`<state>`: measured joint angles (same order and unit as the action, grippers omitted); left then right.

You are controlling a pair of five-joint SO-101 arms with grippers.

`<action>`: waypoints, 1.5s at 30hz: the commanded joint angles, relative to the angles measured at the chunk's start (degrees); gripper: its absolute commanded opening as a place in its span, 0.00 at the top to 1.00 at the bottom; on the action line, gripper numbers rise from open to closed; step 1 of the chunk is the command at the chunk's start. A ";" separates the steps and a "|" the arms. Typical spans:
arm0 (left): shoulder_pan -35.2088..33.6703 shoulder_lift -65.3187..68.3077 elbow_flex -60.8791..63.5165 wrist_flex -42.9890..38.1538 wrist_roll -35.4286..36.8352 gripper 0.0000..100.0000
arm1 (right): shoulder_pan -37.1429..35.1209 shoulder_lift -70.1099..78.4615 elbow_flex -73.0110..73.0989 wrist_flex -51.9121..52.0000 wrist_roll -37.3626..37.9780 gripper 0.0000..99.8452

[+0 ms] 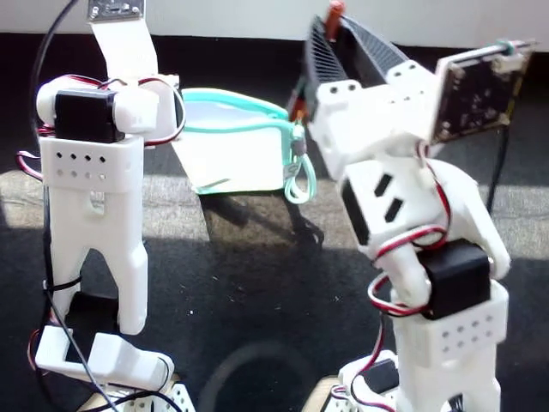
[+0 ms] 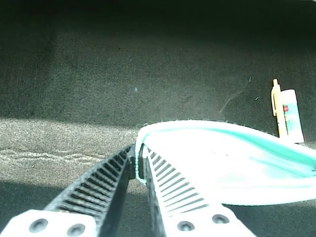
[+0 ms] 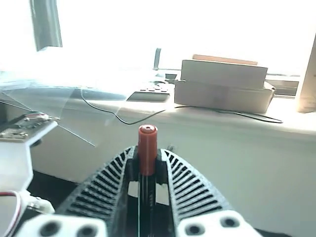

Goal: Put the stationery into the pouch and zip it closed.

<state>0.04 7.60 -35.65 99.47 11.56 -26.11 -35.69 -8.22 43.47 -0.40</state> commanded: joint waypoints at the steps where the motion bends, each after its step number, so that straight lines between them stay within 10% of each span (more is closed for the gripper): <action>1: 2.77 0.48 0.57 1.49 -0.44 0.99 | -4.62 5.58 -6.37 -1.80 -0.44 0.99; 27: 3.47 0.48 0.31 1.32 -0.44 0.99 | -5.41 21.67 -2.33 2.51 -0.44 0.99; 40: 3.47 0.48 0.48 1.41 -0.26 0.99 | -6.29 7.69 -7.60 14.64 -0.70 0.82; 45: 3.47 0.40 0.48 1.41 -0.26 0.99 | 6.46 4.09 -14.11 14.81 -0.70 0.83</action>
<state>2.59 7.60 -35.65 99.47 11.56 -28.31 -29.27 -18.33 57.89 -0.57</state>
